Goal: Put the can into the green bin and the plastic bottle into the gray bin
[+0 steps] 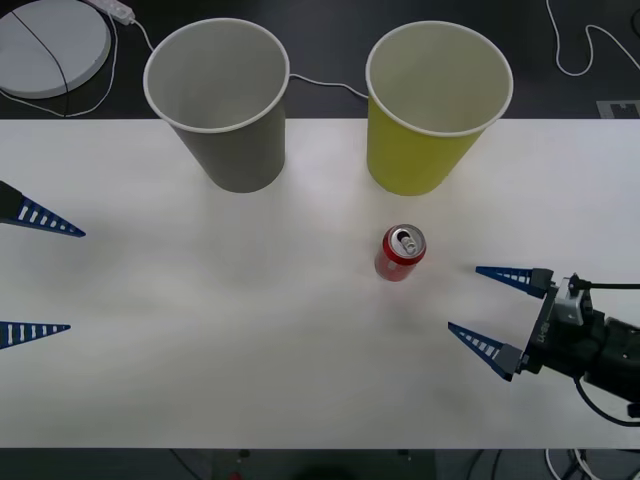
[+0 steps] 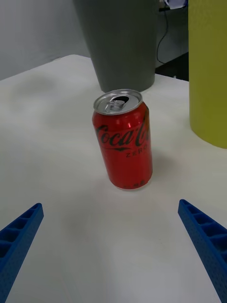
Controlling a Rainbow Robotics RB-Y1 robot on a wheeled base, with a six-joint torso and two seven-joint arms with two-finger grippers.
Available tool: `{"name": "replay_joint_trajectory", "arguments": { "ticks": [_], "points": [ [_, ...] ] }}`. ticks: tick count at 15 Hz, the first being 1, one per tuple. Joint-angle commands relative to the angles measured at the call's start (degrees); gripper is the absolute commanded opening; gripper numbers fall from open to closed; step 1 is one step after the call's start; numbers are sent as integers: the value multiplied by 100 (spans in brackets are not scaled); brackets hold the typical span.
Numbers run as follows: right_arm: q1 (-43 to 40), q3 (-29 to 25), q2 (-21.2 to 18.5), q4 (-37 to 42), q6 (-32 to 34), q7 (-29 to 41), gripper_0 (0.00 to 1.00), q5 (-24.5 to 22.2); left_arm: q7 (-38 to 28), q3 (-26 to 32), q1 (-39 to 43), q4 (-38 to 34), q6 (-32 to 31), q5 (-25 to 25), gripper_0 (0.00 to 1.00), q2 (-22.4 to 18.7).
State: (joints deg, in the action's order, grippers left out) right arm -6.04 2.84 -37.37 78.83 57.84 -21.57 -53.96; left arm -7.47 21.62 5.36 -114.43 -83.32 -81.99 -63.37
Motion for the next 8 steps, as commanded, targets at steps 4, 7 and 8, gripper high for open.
{"name": "replay_joint_trajectory", "arguments": {
  "ticks": [4,7,8],
  "points": [
    [147,243,327,1,-493,-110,100,8,0,0,0,0,0,-1,100,0],
    [262,392,520,-8,-739,-146,100,8,0,0,0,0,0,-1,100,0],
    [332,427,573,-60,-774,-163,100,8,0,0,0,0,0,-1,100,0]
  ]
}}
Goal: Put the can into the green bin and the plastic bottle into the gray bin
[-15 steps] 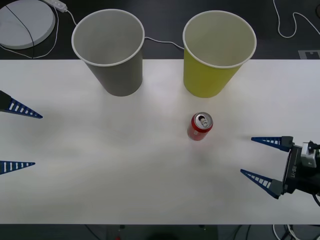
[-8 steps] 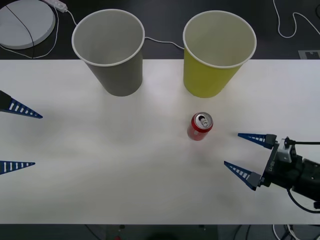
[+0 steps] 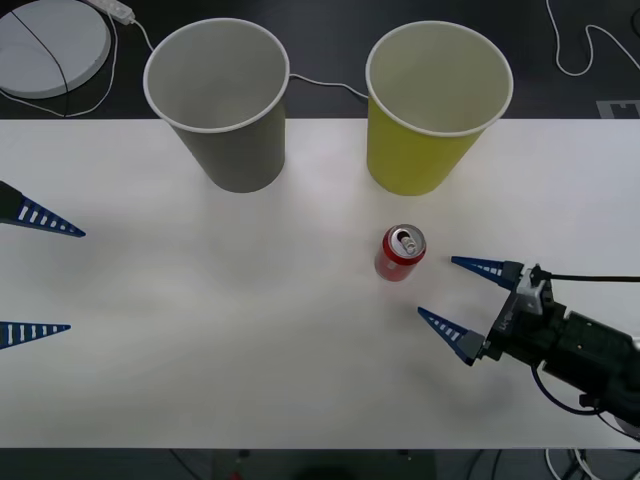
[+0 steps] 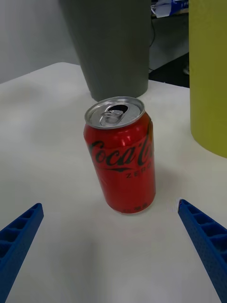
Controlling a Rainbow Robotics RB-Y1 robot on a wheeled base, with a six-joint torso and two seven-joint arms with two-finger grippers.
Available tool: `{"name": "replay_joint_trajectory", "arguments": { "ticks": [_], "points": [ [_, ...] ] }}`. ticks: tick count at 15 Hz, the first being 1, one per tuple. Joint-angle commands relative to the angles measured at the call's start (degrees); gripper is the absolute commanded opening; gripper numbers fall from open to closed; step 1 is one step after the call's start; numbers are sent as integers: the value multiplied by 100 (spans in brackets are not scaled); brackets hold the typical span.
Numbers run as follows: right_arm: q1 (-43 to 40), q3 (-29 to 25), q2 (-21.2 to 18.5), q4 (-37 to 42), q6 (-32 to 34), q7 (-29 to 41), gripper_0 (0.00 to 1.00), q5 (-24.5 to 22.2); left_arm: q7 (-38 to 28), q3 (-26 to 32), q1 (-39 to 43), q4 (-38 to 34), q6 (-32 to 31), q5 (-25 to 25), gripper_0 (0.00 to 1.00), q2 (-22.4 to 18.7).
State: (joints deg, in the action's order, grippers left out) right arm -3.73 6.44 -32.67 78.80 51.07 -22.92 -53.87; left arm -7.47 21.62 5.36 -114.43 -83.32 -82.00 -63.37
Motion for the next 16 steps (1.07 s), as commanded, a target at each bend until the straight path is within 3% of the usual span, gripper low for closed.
{"name": "replay_joint_trajectory", "arguments": {
  "ticks": [1,10,16],
  "points": [
    [198,94,200,-199,-80,-55,100,-1,0,0,0,0,0,-1,100,0],
    [997,94,877,-1210,-53,-477,100,-71,0,0,0,0,0,-1,100,0],
    [1428,164,1123,-1623,-212,-679,100,-115,0,0,0,0,0,-1,100,0]
  ]
}}
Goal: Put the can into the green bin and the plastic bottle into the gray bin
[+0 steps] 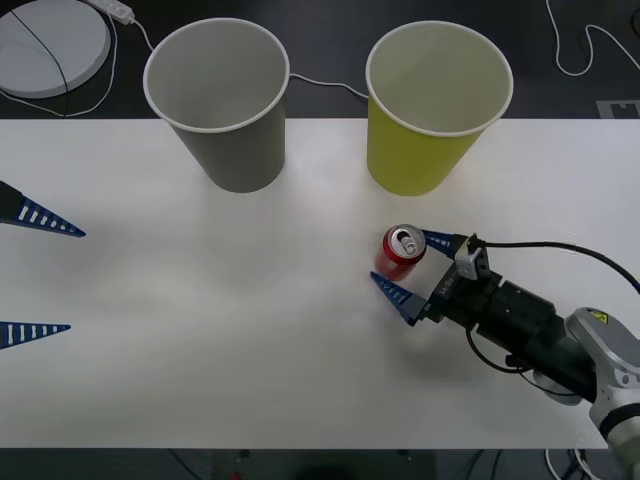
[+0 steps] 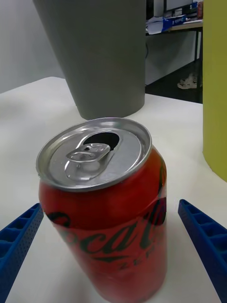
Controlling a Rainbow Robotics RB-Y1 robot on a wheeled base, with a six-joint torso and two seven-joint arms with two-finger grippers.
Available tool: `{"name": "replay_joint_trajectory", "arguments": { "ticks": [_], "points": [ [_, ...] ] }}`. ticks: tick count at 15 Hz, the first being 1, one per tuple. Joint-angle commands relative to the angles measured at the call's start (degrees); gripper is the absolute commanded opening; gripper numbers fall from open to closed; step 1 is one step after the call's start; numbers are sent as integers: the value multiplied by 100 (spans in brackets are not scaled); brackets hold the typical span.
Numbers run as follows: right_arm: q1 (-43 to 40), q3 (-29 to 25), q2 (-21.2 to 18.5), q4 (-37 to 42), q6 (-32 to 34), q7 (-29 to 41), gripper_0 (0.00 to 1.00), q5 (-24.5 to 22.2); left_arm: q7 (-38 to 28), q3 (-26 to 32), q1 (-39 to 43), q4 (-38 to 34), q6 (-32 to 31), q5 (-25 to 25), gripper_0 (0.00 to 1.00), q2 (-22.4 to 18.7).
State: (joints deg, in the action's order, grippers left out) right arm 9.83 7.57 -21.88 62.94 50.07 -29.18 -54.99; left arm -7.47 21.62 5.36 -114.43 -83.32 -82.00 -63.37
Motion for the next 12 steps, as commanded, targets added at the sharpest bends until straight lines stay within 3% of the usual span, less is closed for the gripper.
{"name": "replay_joint_trajectory", "arguments": {
  "ticks": [1,8,9,10,11,12],
  "points": [
    [98,78,70,-45,-165,-62,100,-3,0,0,0,0,0,0,100,0],
    [151,140,88,-36,-235,-114,100,-3,0,0,0,0,0,0,100,0],
    [151,140,79,-36,-209,-123,75,5,0,0,0,0,0,0,100,0],
    [151,140,70,-36,-191,-123,20,14,0,0,0,0,0,0,100,0],
    [151,140,62,-36,-182,-123,0,23,0,0,0,0,0,0,100,0],
    [151,140,53,-36,-182,-123,0,32,0,0,0,0,0,0,100,0]
  ]
}}
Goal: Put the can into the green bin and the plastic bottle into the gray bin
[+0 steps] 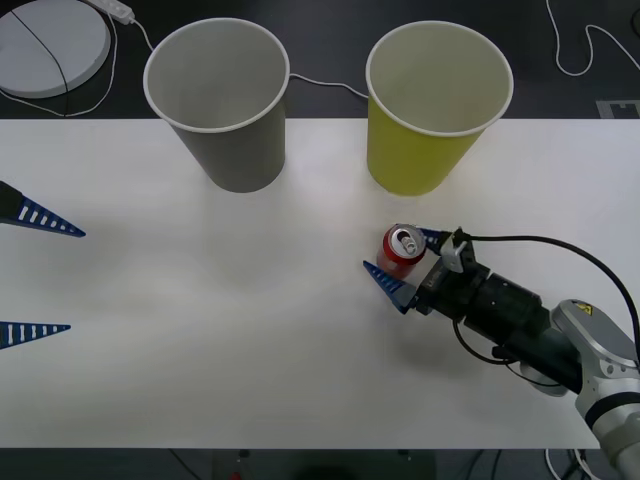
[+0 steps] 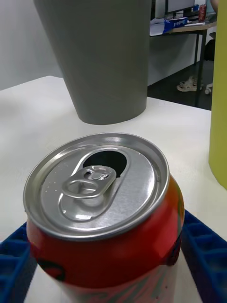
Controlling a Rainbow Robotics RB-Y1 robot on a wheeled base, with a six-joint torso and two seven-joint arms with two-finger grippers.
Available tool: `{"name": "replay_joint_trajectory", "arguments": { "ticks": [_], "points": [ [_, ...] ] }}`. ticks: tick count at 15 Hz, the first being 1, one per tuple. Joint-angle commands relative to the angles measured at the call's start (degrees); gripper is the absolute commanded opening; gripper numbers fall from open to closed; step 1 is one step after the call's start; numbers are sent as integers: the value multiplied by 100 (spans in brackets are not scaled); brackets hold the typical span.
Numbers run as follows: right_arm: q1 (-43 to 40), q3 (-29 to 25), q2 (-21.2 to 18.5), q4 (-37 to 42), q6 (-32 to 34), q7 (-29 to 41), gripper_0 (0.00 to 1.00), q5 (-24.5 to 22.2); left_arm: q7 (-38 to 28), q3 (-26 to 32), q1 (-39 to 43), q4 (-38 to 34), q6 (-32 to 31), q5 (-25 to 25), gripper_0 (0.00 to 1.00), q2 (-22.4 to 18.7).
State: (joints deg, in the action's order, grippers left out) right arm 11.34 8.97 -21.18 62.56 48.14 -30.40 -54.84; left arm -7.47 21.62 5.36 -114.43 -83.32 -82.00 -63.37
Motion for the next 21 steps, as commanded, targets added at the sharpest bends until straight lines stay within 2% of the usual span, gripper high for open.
{"name": "replay_joint_trajectory", "arguments": {
  "ticks": [1,6,10,14,21],
  "points": [
    [-9,0,-18,2,29,-1,0,17,0,0,0,0,0,0,100,0],
    [9,0,-105,20,266,52,0,17,0,0,0,0,0,0,100,0],
    [-18,0,-536,275,442,254,0,-220,0,0,0,0,0,0,100,0],
    [-510,-35,-1081,1523,380,1705,0,-985,0,0,0,0,0,0,100,0],
    [-1196,-211,-2048,3430,99,4324,0,-2048,0,0,0,0,0,0,100,0]
  ]
}}
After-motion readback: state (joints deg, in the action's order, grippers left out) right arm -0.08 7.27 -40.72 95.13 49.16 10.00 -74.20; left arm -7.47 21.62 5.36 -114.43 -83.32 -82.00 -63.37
